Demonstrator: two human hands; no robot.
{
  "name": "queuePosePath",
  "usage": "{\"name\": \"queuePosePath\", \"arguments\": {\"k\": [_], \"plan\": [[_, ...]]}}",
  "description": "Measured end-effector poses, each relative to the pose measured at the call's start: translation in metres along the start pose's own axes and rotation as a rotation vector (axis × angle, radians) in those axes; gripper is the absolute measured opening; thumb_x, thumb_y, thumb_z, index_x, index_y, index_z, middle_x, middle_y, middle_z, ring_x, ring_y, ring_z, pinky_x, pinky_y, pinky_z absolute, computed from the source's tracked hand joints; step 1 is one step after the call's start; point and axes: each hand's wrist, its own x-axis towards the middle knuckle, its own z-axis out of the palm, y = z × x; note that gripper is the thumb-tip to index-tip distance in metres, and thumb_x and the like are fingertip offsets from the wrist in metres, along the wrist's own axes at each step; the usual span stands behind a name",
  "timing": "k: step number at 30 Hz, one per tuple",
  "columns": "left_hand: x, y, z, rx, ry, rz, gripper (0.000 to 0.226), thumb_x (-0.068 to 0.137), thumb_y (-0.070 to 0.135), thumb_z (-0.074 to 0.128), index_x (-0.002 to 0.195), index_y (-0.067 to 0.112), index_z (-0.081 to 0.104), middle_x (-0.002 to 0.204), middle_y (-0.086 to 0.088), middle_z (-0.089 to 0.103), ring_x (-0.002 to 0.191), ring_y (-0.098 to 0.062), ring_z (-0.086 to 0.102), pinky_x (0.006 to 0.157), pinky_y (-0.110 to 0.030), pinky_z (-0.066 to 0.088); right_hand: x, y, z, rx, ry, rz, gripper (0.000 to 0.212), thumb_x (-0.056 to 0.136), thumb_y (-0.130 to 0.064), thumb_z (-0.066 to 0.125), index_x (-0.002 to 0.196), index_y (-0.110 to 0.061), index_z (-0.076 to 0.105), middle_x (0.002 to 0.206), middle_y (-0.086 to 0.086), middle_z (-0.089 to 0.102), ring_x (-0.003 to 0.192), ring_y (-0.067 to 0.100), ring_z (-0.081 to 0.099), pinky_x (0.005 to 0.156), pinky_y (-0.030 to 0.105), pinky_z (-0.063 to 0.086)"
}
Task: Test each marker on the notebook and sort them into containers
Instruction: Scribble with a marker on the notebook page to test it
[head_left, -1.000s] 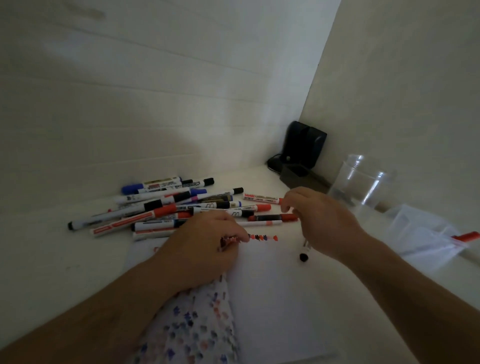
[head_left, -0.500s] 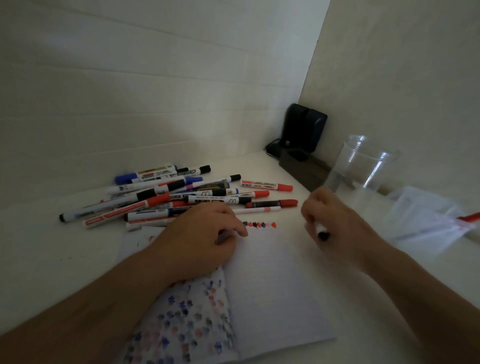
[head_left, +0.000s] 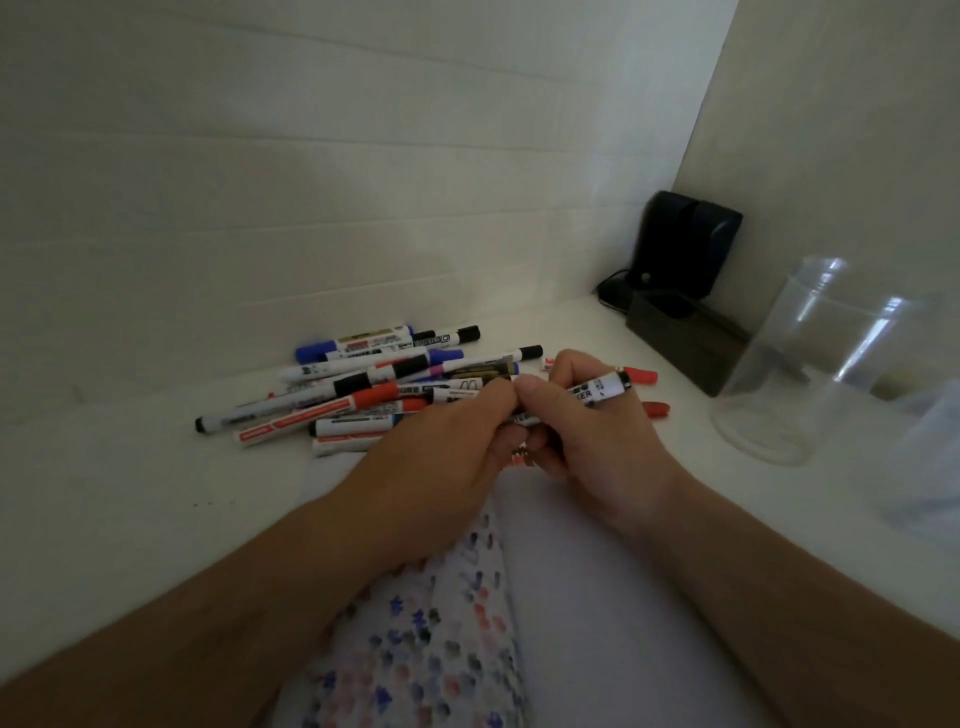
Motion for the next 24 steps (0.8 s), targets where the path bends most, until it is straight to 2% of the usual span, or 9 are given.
{"name": "queuePosePath", "arguments": {"k": [3,7,8,10,12,13,15,18,24], "plan": [[0.001,0.002,-0.007,-0.035,-0.064,-0.017,0.02,0.102,0.048,0.039,0.121,0.051,0.042,0.075,0.015,0.061,0.072,-0.003,0.059,0.058,-0.018,0.044,-0.003,-0.002,-0.007,-0.027,-0.032,-0.013,0.032,0.101,-0.013,0.063,0.072,-0.013,0.05,0.064,0.023,0.056,0.047,0.022,0.047,0.043,0.027,0.038],[0.0,-0.003,-0.017,-0.115,-0.149,-0.192,0.053,0.085,0.076,0.036,0.134,0.056,0.033,0.076,0.005,0.062,0.066,-0.011,0.059,0.062,-0.037,0.053,-0.004,-0.019,-0.033,0.051,0.004,0.04,0.022,0.097,-0.012,0.061,0.076,-0.017,0.06,0.063,0.015,0.056,0.045,0.022,0.045,0.041,0.021,0.032],[-0.001,-0.005,-0.018,-0.061,-0.145,-0.21,0.052,0.083,0.079,0.038,0.13,0.056,0.036,0.075,0.005,0.06,0.066,-0.01,0.058,0.059,-0.038,0.052,-0.004,-0.023,-0.042,0.061,0.007,0.058,0.019,0.097,-0.012,0.059,0.08,-0.017,0.065,0.064,0.014,0.057,0.046,0.022,0.047,0.041,0.022,0.032],[-0.004,-0.004,-0.018,0.149,-0.132,-0.17,0.049,0.081,0.08,0.044,0.121,0.052,0.049,0.072,0.015,0.056,0.066,-0.001,0.054,0.053,-0.024,0.04,-0.003,-0.025,-0.055,-0.011,-0.002,0.104,0.018,0.098,-0.013,0.058,0.085,-0.014,0.071,0.068,0.015,0.06,0.051,0.024,0.051,0.044,0.024,0.035],[-0.005,0.0,-0.014,0.277,-0.176,-0.165,0.052,0.078,0.084,0.043,0.119,0.054,0.055,0.082,0.025,0.054,0.075,0.007,0.05,0.062,-0.02,0.041,-0.003,-0.021,-0.056,-0.135,-0.007,0.151,0.017,0.096,-0.01,0.067,0.079,-0.01,0.069,0.072,0.022,0.062,0.056,0.025,0.053,0.045,0.027,0.038],[-0.005,0.002,-0.01,0.297,-0.211,-0.192,0.057,0.076,0.088,0.04,0.122,0.058,0.053,0.09,0.026,0.054,0.081,0.007,0.05,0.068,-0.023,0.046,-0.004,-0.017,-0.053,-0.209,-0.003,0.153,0.018,0.092,-0.006,0.071,0.076,-0.01,0.067,0.073,0.022,0.063,0.056,0.024,0.052,0.046,0.028,0.038],[-0.004,0.005,-0.005,0.315,-0.256,-0.247,0.066,0.069,0.094,0.034,0.126,0.063,0.046,0.1,0.026,0.051,0.091,0.004,0.05,0.077,-0.029,0.052,-0.004,-0.011,-0.046,-0.383,0.021,0.118,0.021,0.086,-0.004,0.076,0.072,-0.012,0.063,0.069,0.011,0.064,0.056,0.018,0.053,0.05,0.029,0.041],[0.0,0.008,-0.005,0.326,-0.287,-0.289,0.069,0.063,0.096,0.034,0.124,0.066,0.047,0.098,0.025,0.049,0.093,0.001,0.05,0.079,-0.032,0.053,-0.004,-0.006,-0.04,-0.515,0.029,0.104,0.019,0.084,-0.003,0.072,0.072,-0.013,0.062,0.062,-0.002,0.062,0.055,0.011,0.055,0.051,0.027,0.046],[0.003,0.005,-0.005,0.345,-0.311,-0.305,0.074,0.059,0.098,0.032,0.124,0.066,0.047,0.102,0.025,0.051,0.094,0.0,0.052,0.079,-0.033,0.055,-0.004,-0.002,-0.035,-0.535,0.056,0.162,0.023,0.081,-0.002,0.07,0.064,-0.013,0.059,0.059,0.007,0.065,0.051,0.016,0.057,0.047,0.023,0.045]]}}
